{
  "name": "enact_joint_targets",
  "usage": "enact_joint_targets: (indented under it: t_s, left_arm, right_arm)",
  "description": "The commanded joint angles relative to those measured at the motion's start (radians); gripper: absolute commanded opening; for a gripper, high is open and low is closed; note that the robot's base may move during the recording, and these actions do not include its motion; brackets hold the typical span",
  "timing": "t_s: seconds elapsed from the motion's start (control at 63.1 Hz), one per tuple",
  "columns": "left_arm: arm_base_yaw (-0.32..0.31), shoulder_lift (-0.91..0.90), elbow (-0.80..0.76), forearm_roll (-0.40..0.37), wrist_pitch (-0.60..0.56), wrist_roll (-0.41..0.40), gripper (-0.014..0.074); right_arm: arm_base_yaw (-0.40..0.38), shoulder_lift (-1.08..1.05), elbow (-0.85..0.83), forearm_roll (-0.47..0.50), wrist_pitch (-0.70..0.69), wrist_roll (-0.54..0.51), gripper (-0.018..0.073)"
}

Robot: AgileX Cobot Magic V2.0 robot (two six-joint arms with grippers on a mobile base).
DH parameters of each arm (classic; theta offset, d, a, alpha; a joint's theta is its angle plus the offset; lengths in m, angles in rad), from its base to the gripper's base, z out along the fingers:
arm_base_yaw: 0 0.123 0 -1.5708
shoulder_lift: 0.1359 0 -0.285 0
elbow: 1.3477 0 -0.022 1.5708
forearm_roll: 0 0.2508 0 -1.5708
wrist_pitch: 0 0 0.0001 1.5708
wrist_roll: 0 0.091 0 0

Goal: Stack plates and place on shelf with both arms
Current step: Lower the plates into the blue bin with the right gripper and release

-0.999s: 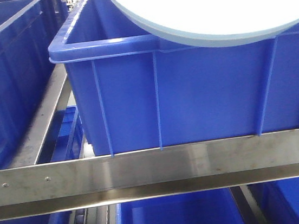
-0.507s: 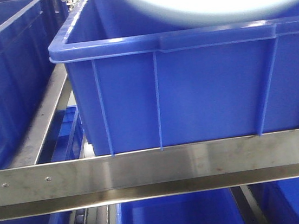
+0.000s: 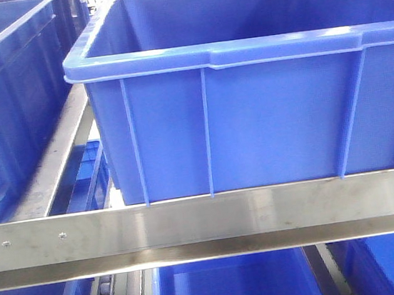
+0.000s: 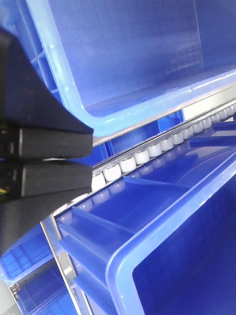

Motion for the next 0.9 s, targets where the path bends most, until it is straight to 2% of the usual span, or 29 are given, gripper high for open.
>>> enact_joint_targets:
  t_s: [0.0, 0.269, 0.666, 0.761, 0.888]
  left_arm:
    - [0.002, -0.002, -0.030, 0.001, -0.084, -0.010, 0.0084]
    - [0.002, -0.002, -0.030, 0.001, -0.084, -0.010, 0.0084]
    - [0.002, -0.002, -0.030, 0.001, -0.084, -0.010, 0.0084]
    - [0.002, -0.002, -0.030, 0.001, -0.084, -0.010, 0.0084]
    - [0.002, -0.002, -0.030, 0.001, -0.084, -0.010, 0.0084]
  right_arm:
    - [-0.007, 0.069, -0.085, -0.001, -0.086, -0.007, 0.0056]
    - [-0.005, 0.318, -0.162, -0.001, -0.086, -0.007, 0.0056]
    - [-0.005, 0.424, -0.170, -0.002, -0.022, -0.008, 0.0072]
    - [-0.005, 0.424, -0.170, -0.002, -0.009, -0.008, 0.0165]
    - [-0.005, 0.424, -0.170, -0.002, 0.011, -0.008, 0.0398]
